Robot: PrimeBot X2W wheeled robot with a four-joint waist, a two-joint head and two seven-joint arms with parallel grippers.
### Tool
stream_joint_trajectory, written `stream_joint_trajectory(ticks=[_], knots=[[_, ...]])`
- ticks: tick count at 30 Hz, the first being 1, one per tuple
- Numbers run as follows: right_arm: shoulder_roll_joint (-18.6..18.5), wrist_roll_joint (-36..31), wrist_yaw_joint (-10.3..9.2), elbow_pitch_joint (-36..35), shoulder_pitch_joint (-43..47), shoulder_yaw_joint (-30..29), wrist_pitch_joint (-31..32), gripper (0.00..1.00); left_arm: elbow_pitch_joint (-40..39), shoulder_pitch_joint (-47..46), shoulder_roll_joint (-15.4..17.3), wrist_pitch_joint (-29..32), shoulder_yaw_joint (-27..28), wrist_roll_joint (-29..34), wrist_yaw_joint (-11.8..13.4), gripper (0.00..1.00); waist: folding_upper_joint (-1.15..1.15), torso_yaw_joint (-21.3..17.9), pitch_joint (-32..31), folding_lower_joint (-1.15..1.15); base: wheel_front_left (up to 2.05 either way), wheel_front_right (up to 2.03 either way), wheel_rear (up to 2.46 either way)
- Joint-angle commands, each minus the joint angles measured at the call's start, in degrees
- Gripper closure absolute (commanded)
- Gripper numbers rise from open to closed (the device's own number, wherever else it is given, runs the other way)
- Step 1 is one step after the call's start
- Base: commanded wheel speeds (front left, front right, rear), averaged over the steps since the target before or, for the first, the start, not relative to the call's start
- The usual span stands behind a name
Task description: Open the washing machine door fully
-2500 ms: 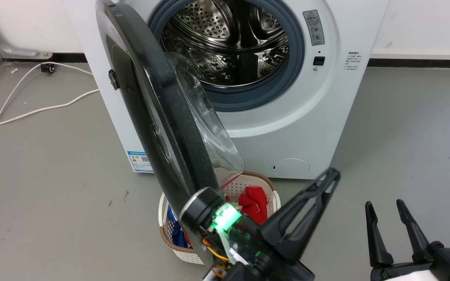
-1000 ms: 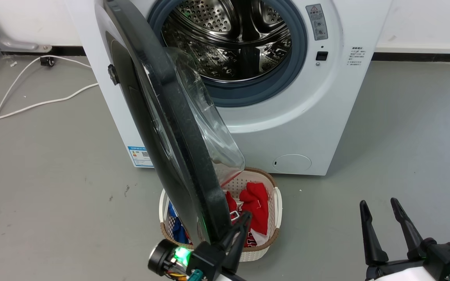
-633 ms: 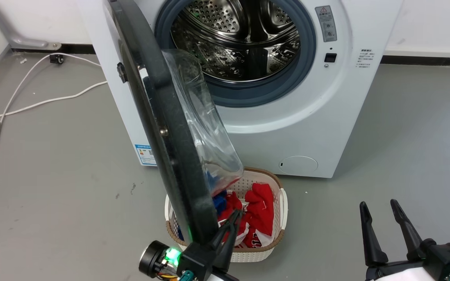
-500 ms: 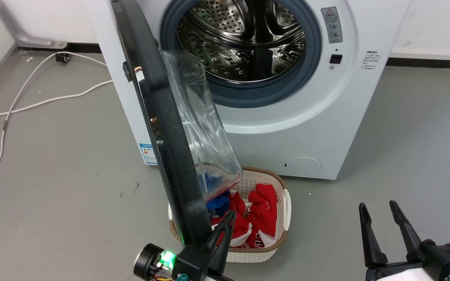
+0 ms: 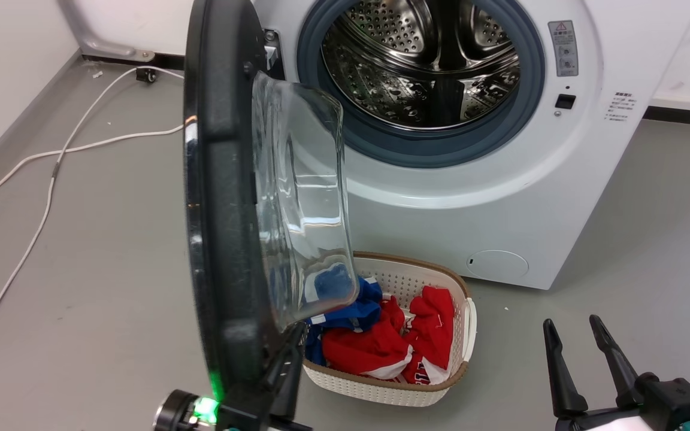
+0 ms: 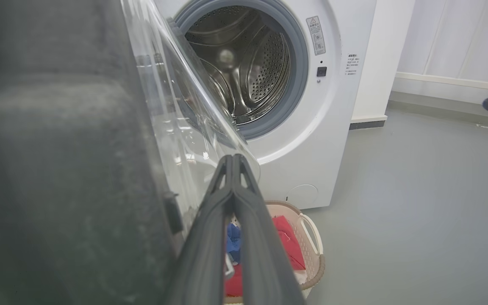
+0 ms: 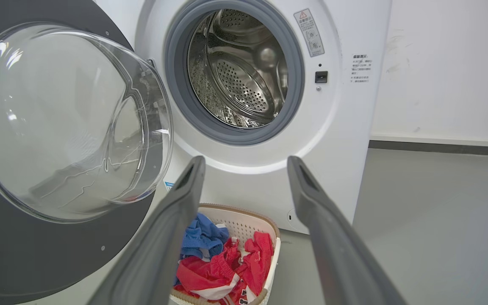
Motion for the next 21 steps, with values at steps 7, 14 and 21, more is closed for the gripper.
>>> stream_joint_trajectory(ticks=[7,14,21], knots=[[0.2,0.1,-0.01,0.4,0.5,0.3,-0.1,0.0,-1.4,2.6,2.5,0.0,5.9,-0.3,2.1,1.0,0.0,0.9,0.2,0.0,0.0,0.0,0.0],[0.2,0.3,-0.01,0.7,0.3,0.2,-0.1,0.0,-2.6,3.5,4.6,-0.1,13.2,-1.5,3.9,1.0,0.0,0.7,0.7,0.0,0.0,0.0,0.0],[0.2,0.3,-0.01,0.7,-0.1,-0.1,-0.1,0.0,-2.9,2.6,6.3,-0.1,20.0,-2.7,4.3,1.0,0.0,0.7,1.4,0.0,0.0,0.0,0.0]])
